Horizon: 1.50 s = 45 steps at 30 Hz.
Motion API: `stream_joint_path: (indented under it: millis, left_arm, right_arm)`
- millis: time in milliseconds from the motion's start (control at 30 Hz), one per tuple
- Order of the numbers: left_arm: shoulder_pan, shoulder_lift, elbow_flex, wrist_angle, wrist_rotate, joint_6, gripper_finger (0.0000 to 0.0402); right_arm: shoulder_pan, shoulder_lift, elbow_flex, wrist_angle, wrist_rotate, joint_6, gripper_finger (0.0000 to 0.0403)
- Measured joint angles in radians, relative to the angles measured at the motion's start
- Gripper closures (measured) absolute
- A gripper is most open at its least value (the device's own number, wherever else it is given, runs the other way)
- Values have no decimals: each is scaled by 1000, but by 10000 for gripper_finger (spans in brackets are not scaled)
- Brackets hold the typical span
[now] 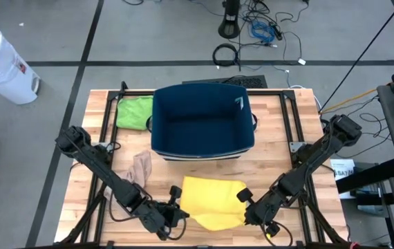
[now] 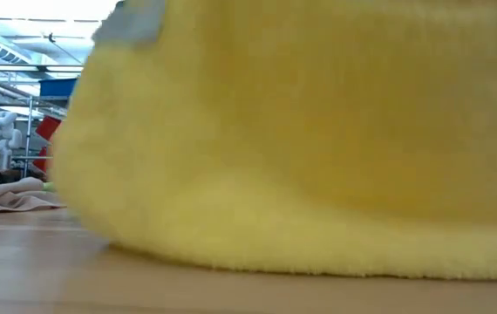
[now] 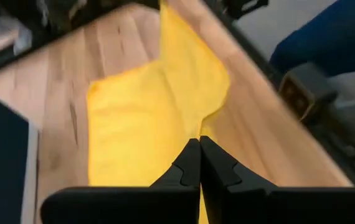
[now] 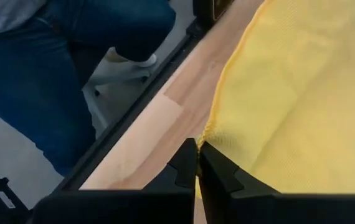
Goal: Fold towel
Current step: Fold the yellow towel
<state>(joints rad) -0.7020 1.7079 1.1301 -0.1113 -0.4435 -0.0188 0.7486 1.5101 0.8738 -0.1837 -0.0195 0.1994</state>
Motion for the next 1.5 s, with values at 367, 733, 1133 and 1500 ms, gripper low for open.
stream_joint_path:
  millis: [367,733,1133,1500]
  left_arm:
    - [83,103,0,-66,-62,-131,401]
    - [160,103,0,-126,-170,-208,401]
    - [199,103,0,-200,-168,-287,401]
    - [203,103,0,-276,-146,-372,401]
  right_arm:
    - [-3,8,0,-180,263,168,403]
    - [-11,7,0,-391,412,295,403]
    - [-48,7,-28,-444,460,377,403]
    - [-58,7,-74,-402,459,420,400]
